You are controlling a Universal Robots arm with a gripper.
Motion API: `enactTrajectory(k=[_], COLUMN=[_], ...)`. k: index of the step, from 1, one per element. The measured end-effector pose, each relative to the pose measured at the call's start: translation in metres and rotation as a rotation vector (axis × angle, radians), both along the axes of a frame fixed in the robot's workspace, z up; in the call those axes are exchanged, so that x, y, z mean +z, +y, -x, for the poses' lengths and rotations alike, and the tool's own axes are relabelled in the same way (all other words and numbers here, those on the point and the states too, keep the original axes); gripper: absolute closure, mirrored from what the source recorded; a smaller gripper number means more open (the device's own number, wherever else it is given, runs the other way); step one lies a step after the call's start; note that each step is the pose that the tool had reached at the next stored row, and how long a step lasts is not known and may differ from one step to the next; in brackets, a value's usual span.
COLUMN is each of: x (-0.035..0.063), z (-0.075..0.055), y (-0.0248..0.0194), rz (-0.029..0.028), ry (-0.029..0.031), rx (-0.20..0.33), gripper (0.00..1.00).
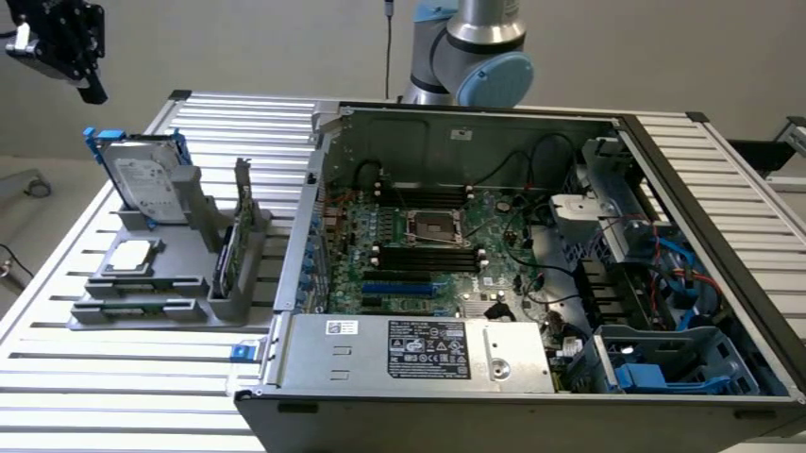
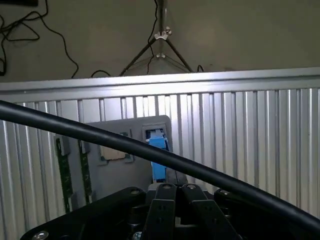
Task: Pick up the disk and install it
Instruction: 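Pick up the disk, then insert the disk into the insertion slot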
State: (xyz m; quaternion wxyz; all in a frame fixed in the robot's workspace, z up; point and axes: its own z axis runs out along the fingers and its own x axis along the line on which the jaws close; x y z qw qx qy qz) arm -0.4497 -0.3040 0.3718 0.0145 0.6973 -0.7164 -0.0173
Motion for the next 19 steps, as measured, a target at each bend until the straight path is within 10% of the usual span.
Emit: enactTrajectory(k=[6, 11, 19], x=[-0.0014, -0.0024, -0.0139], z=[0.000, 0.000, 0.001], y=[0.0000, 0.0000, 0.0000], rz=[0.0002, 0.0012, 0.0048], ry=[-0.0042, -0.0229, -0.0229], rx=[0.109, 0.153, 0.154], gripper=[0.89, 0.89, 0.58])
